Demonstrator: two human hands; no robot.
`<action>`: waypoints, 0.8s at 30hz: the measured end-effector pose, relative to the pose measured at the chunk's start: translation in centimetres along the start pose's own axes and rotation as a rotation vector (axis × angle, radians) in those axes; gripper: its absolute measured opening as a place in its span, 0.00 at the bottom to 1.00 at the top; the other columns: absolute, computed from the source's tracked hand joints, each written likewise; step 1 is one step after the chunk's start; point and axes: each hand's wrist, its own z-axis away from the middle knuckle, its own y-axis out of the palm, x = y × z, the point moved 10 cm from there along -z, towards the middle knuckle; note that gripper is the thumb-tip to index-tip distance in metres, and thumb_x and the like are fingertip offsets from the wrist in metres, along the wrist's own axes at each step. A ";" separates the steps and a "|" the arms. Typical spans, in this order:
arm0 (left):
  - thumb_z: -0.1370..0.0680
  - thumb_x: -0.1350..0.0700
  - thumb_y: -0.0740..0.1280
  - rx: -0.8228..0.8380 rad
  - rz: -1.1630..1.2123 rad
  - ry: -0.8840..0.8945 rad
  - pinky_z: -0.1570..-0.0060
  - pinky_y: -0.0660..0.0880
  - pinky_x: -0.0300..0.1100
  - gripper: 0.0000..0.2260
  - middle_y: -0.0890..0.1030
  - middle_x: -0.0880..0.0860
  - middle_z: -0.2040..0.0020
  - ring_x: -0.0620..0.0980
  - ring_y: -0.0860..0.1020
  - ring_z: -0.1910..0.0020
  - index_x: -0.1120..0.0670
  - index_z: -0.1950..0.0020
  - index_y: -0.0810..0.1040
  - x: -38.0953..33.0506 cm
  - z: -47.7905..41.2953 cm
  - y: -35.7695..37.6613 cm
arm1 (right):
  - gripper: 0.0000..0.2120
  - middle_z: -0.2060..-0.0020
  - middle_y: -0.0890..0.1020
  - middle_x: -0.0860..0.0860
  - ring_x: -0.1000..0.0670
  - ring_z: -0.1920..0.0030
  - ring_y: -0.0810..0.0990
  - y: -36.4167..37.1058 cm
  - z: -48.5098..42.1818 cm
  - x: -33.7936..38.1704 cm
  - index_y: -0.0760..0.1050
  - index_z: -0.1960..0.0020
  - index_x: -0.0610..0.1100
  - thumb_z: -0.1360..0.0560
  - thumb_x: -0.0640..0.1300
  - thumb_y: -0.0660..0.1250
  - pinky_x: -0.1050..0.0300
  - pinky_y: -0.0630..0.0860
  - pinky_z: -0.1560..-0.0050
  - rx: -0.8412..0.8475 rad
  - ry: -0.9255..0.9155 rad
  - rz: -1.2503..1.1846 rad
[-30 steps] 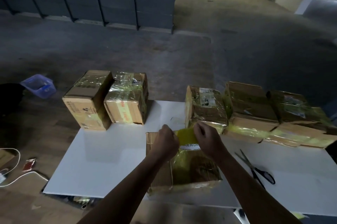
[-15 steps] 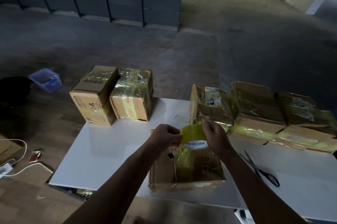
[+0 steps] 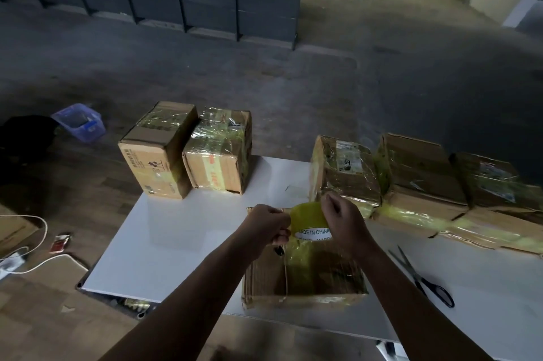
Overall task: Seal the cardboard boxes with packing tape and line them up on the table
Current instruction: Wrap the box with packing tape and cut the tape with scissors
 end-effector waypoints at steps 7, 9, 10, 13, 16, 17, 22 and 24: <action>0.23 0.64 0.67 0.042 0.244 -0.004 0.71 0.72 0.36 0.05 0.71 0.56 0.69 0.47 0.72 0.73 0.67 0.52 0.78 0.5 0.3 -0.6 | 0.16 0.71 0.68 0.49 0.56 0.70 0.66 0.5 -0.5 -0.1 0.67 0.64 0.43 0.18 0.42 0.56 0.62 0.63 0.68 0.007 0.041 0.001; 0.23 0.64 0.67 0.026 0.226 0.005 0.72 0.73 0.36 0.04 0.74 0.57 0.68 0.46 0.75 0.74 0.66 0.52 0.78 0.6 0.4 -1.2 | 0.16 0.70 0.70 0.45 0.52 0.69 0.69 1.2 -0.5 0.0 0.68 0.63 0.41 0.18 0.46 0.57 0.56 0.67 0.66 0.069 0.039 -0.024; 0.22 0.64 0.66 0.029 0.217 0.007 0.72 0.73 0.36 0.04 0.75 0.57 0.67 0.46 0.76 0.74 0.66 0.52 0.78 0.7 0.5 -1.5 | 0.18 0.69 0.71 0.42 0.46 0.69 0.70 1.6 -0.4 0.0 0.70 0.61 0.39 0.19 0.51 0.58 0.52 0.68 0.66 0.108 0.042 -0.020; 0.22 0.66 0.65 0.031 0.189 -0.036 0.74 0.73 0.35 0.04 0.73 0.56 0.68 0.46 0.74 0.74 0.64 0.56 0.77 1.4 0.6 -2.1 | 0.24 0.68 0.76 0.41 0.40 0.66 0.76 2.5 -0.3 0.2 0.73 0.61 0.44 0.26 0.63 0.55 0.45 0.72 0.66 0.195 0.020 0.112; 0.23 0.67 0.66 -0.005 0.149 -0.075 0.74 0.73 0.36 0.05 0.72 0.56 0.71 0.47 0.73 0.75 0.63 0.59 0.77 2.8 0.8 -2.7 | 0.20 0.72 0.74 0.47 0.51 0.72 0.71 3.6 -0.4 1.2 0.70 0.64 0.44 0.23 0.58 0.56 0.51 0.69 0.66 0.233 -0.083 0.291; 0.23 0.67 0.66 -0.023 0.113 -0.076 0.73 0.73 0.37 0.05 0.72 0.56 0.71 0.47 0.73 0.75 0.63 0.59 0.77 3.1 0.8 -3.1 | 0.18 0.74 0.73 0.47 0.56 0.73 0.68 3.9 -0.3 1.6 0.70 0.65 0.43 0.22 0.54 0.59 0.56 0.67 0.68 0.241 -0.116 0.313; 0.24 0.67 0.67 -0.049 0.025 -0.087 0.70 0.75 0.37 0.07 0.73 0.56 0.70 0.47 0.74 0.73 0.62 0.61 0.76 4.4 1.0 -5.0 | 0.14 0.75 0.68 0.55 0.59 0.75 0.65 5.3 0.7 3.2 0.69 0.65 0.48 0.21 0.46 0.63 0.67 0.61 0.71 0.269 -0.230 0.593; 0.24 0.67 0.66 -0.073 0.025 -0.103 0.68 0.75 0.38 0.07 0.73 0.56 0.70 0.47 0.74 0.73 0.62 0.62 0.77 4.9 1.0 -5.7 | 0.13 0.73 0.69 0.55 0.60 0.73 0.65 6.4 0.6 3.2 0.72 0.62 0.47 0.21 0.49 0.61 0.67 0.57 0.73 0.315 -0.207 0.679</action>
